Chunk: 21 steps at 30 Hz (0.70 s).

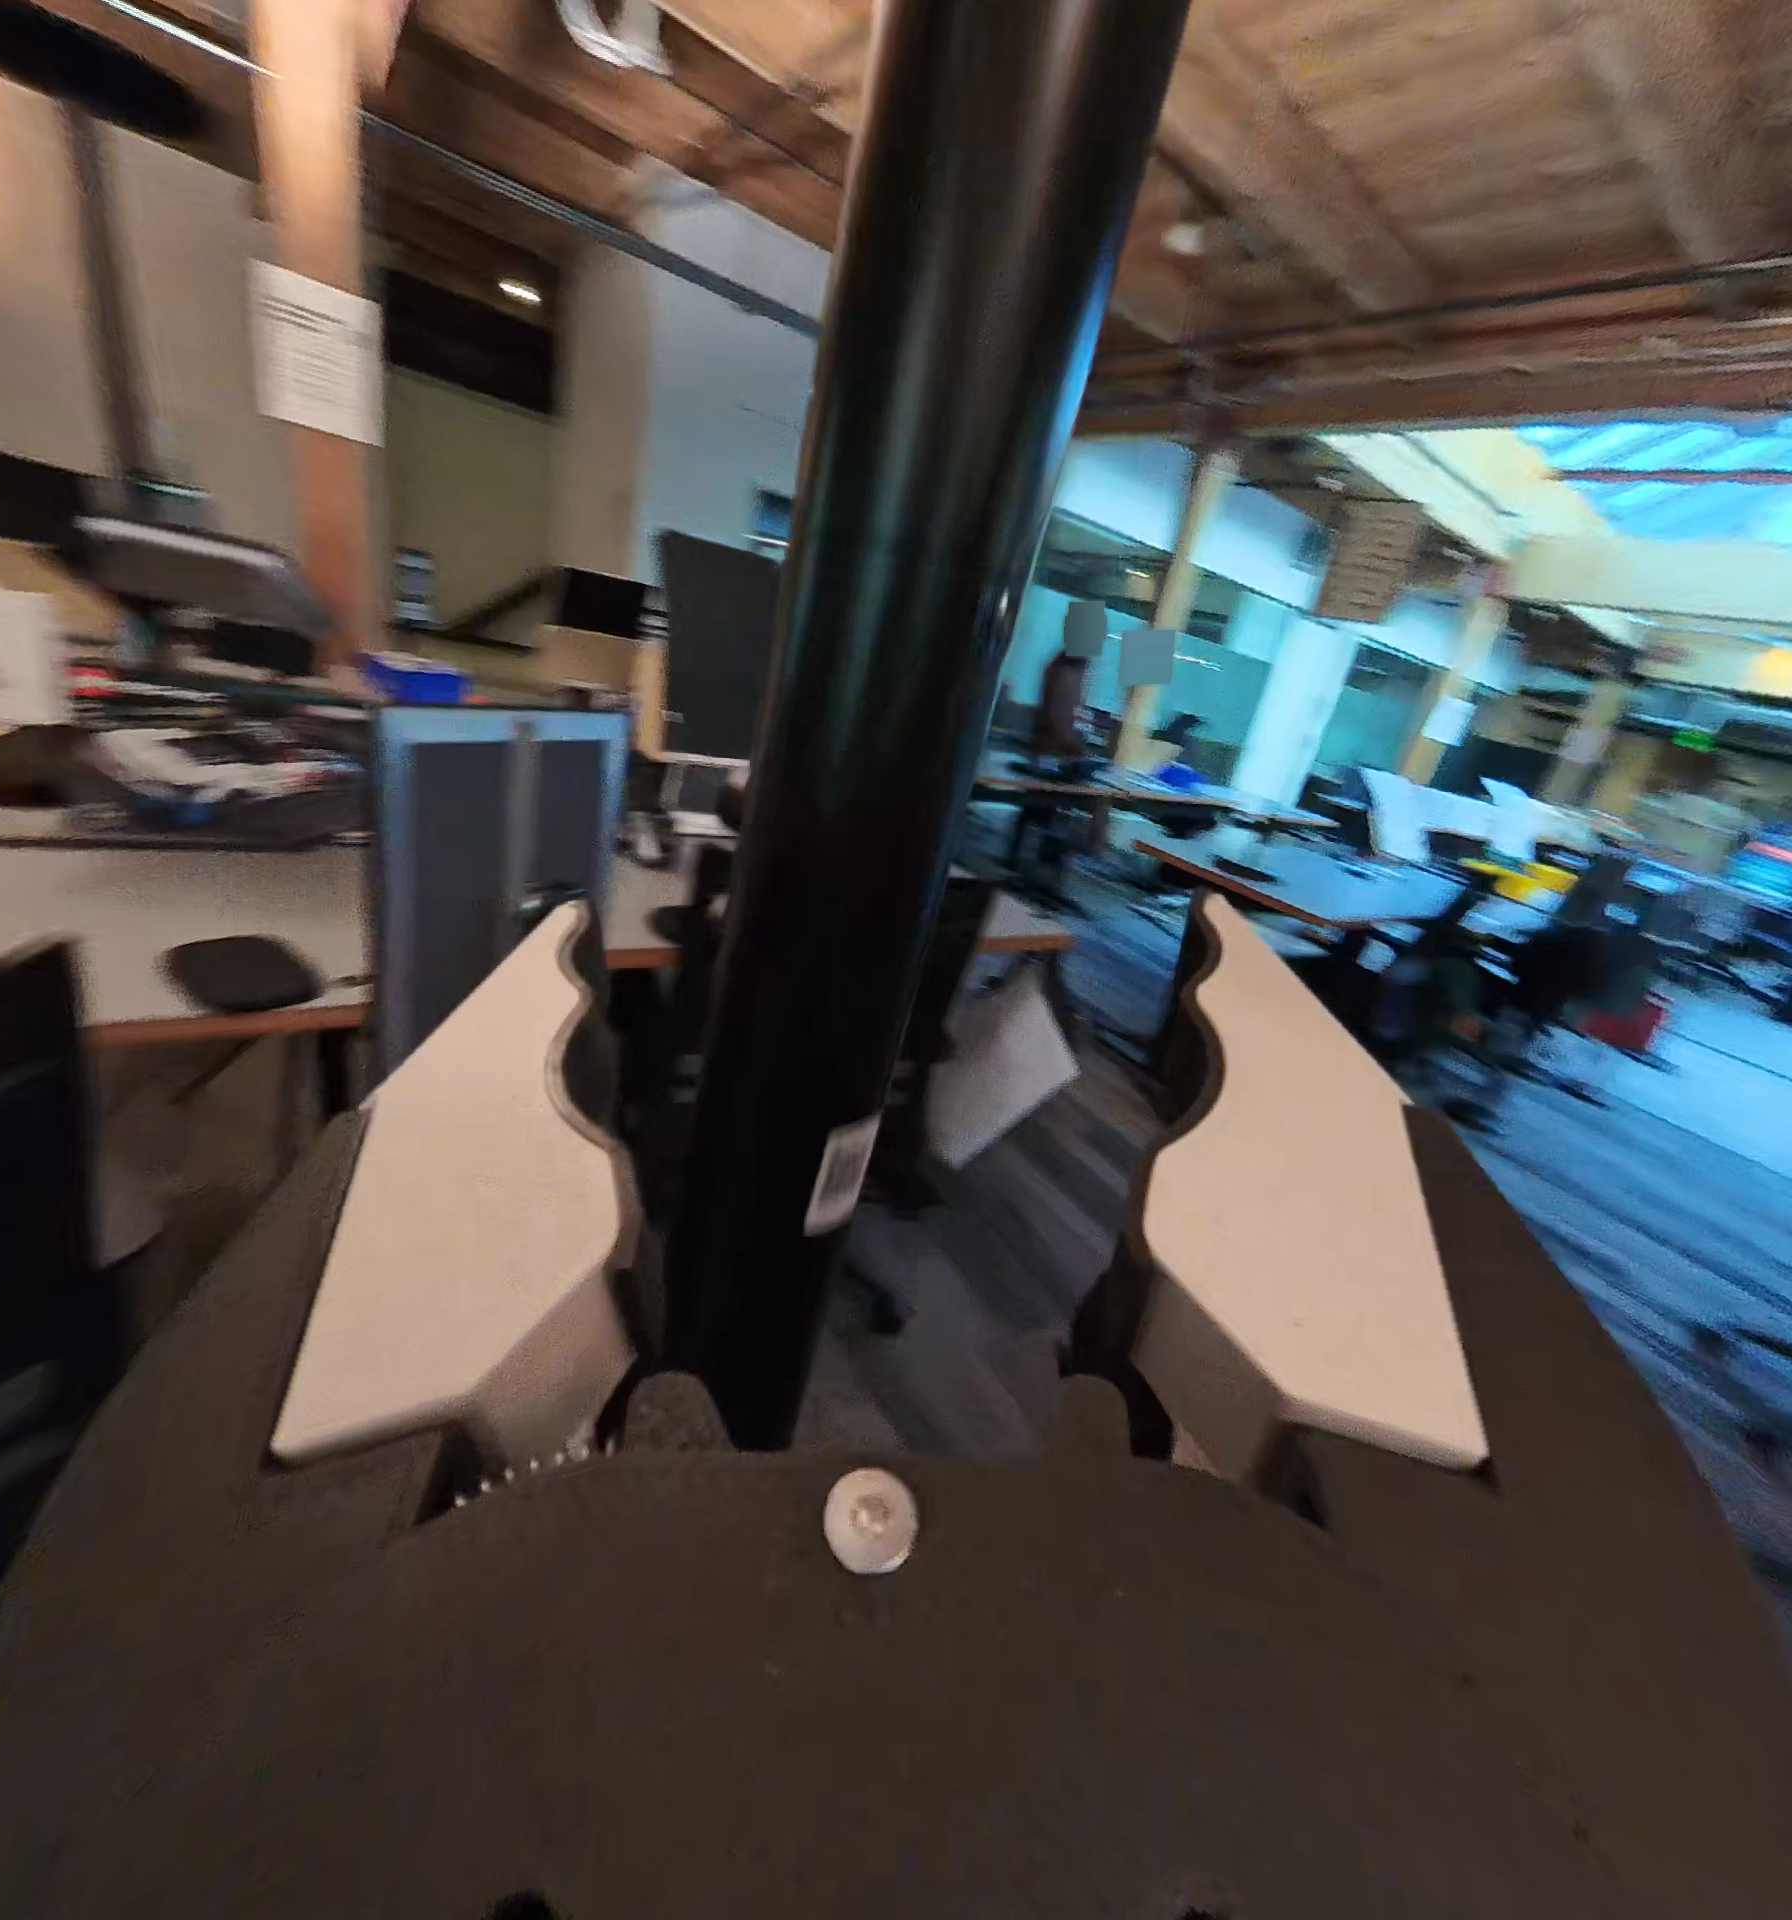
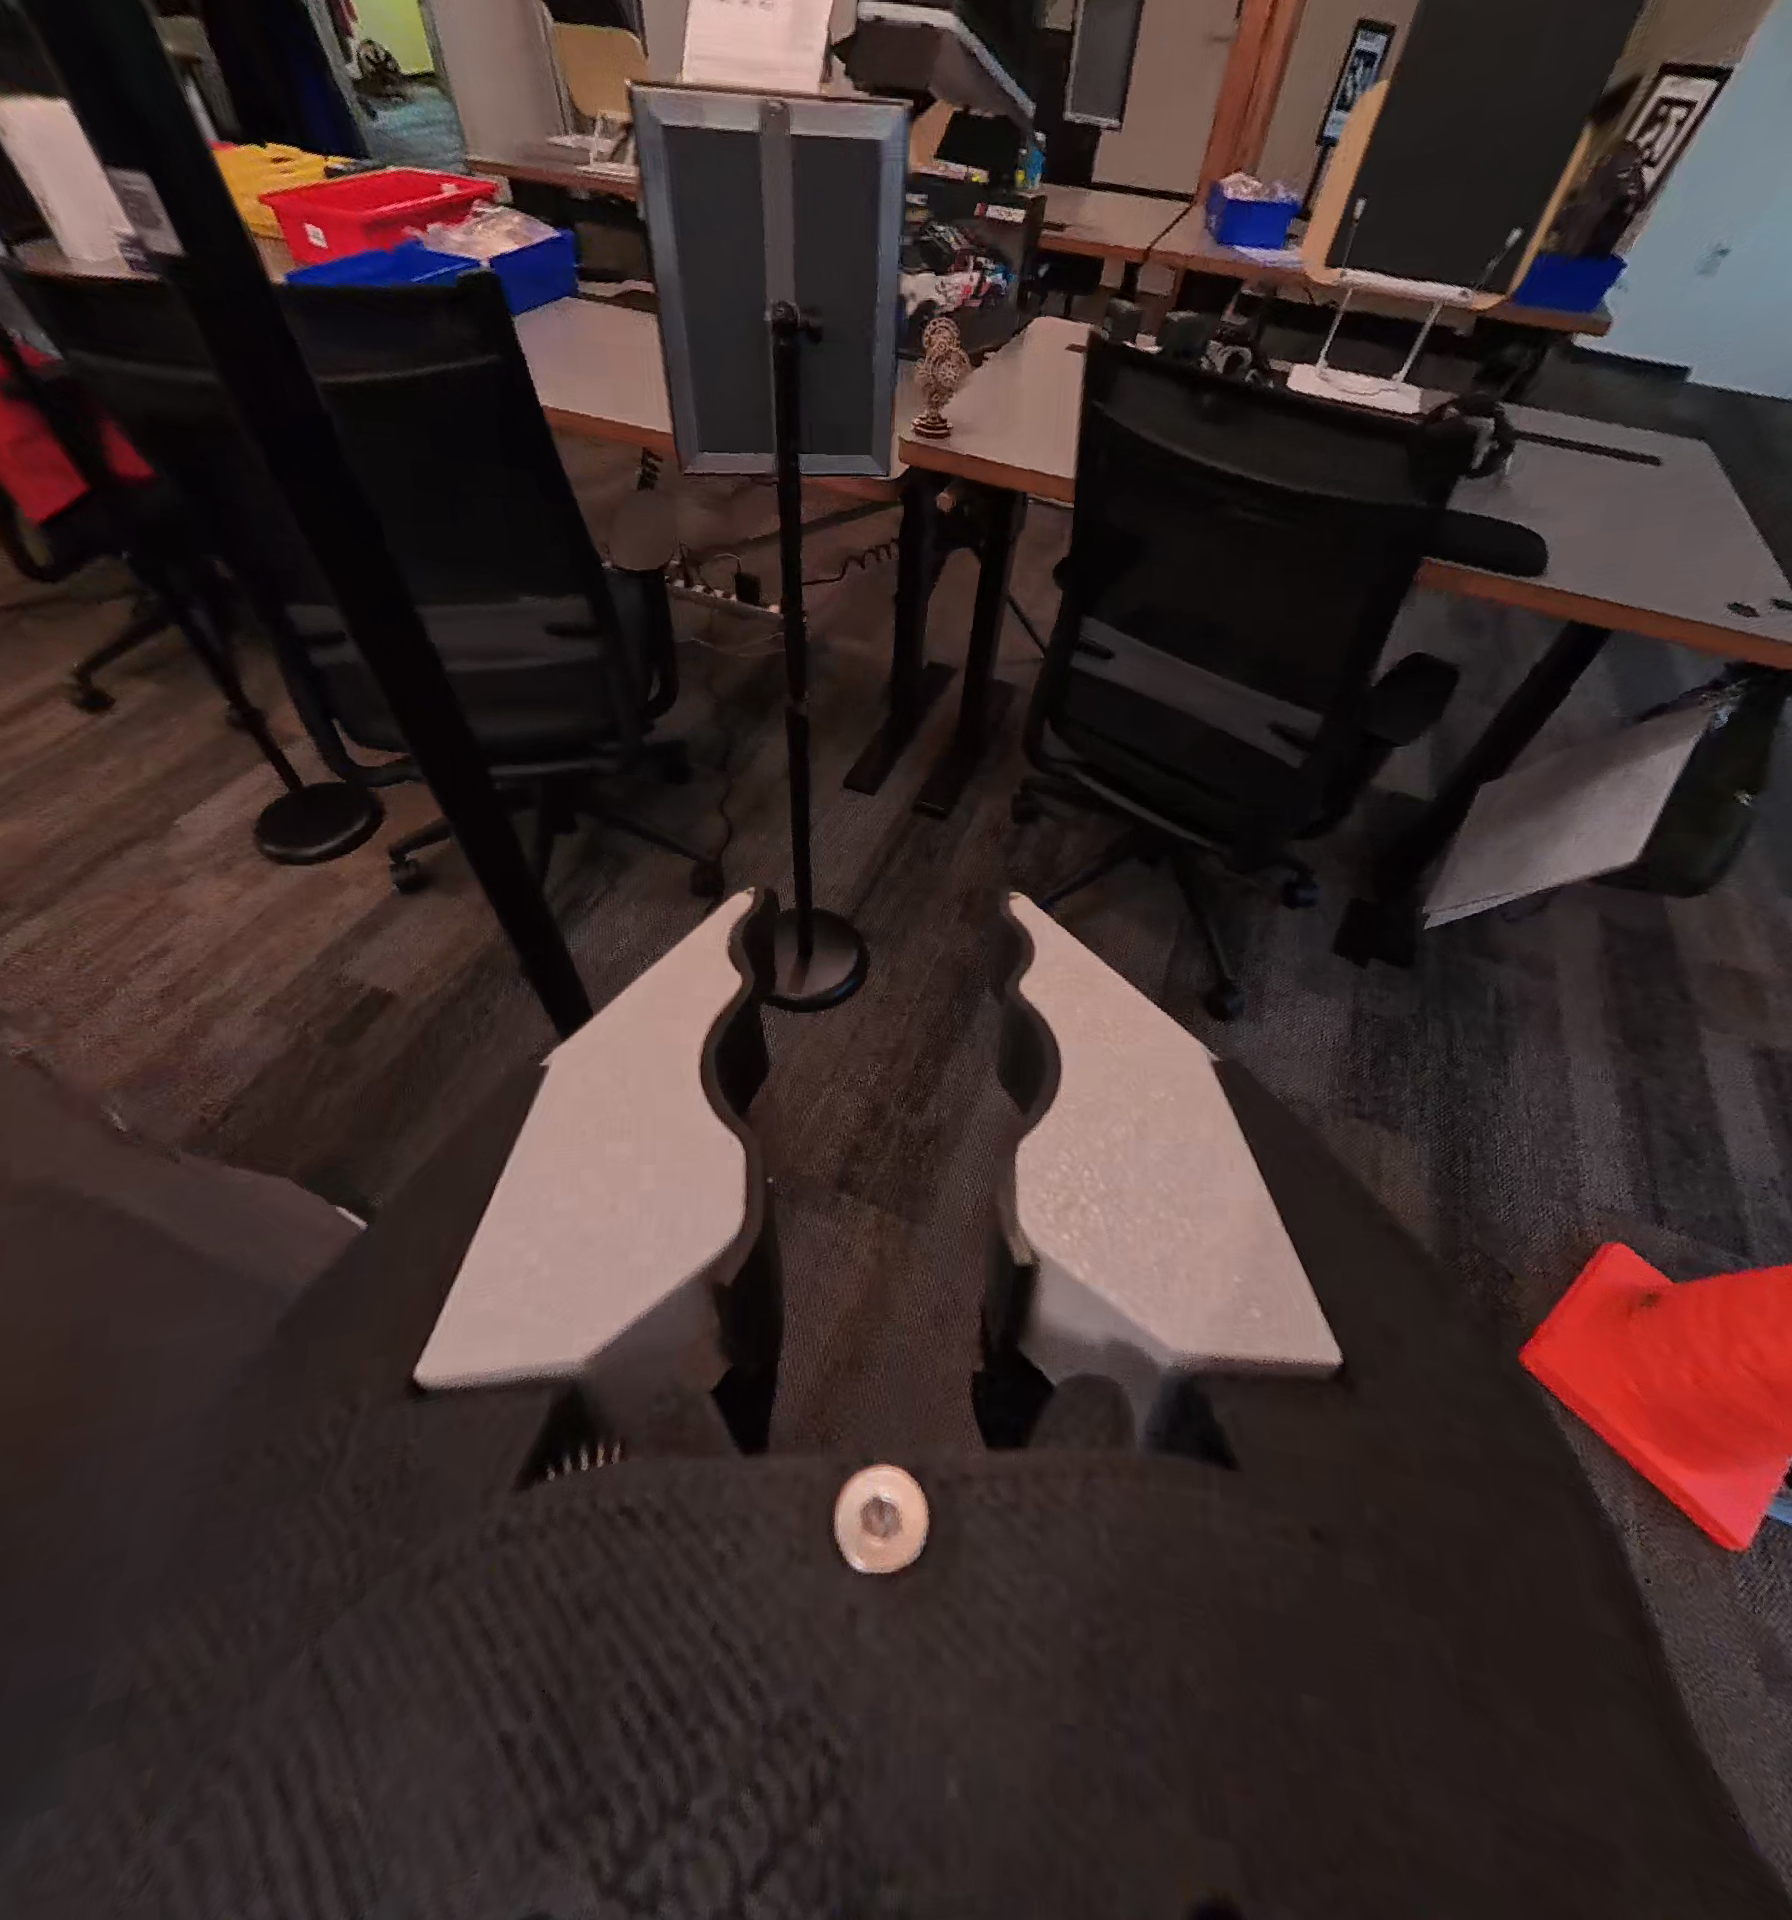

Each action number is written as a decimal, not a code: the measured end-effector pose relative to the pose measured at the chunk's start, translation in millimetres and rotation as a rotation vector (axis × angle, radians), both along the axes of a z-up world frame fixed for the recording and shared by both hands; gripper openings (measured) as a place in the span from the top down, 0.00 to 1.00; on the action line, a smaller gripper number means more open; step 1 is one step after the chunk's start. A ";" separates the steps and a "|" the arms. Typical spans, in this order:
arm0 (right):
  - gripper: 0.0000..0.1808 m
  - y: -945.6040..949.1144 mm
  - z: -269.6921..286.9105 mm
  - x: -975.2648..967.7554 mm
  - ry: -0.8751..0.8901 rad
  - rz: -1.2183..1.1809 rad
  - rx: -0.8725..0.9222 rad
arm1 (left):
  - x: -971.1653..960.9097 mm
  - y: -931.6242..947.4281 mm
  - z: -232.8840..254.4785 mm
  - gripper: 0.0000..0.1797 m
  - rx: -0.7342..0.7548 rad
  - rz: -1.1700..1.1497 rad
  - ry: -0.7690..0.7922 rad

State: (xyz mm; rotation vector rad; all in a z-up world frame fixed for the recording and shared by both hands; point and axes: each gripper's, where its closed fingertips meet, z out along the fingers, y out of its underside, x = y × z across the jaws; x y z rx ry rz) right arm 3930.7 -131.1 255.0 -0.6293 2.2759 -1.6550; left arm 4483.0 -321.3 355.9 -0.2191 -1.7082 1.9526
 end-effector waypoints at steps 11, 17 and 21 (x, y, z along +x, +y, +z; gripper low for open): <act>0.78 -17.3 -6.5 -200.1 -0.175 -0.131 0.004 | -212.0 47.0 -25.2 0.58 -0.133 0.148 -0.269; 0.77 -51.3 -24.5 -323.9 -0.101 -0.301 -0.019 | -451.8 -25.4 -65.4 0.58 0.001 -0.221 -0.386; 0.77 -50.1 -39.5 -439.6 -0.033 -0.473 -0.024 | -629.3 -68.3 -78.5 0.75 -0.064 -0.500 -0.409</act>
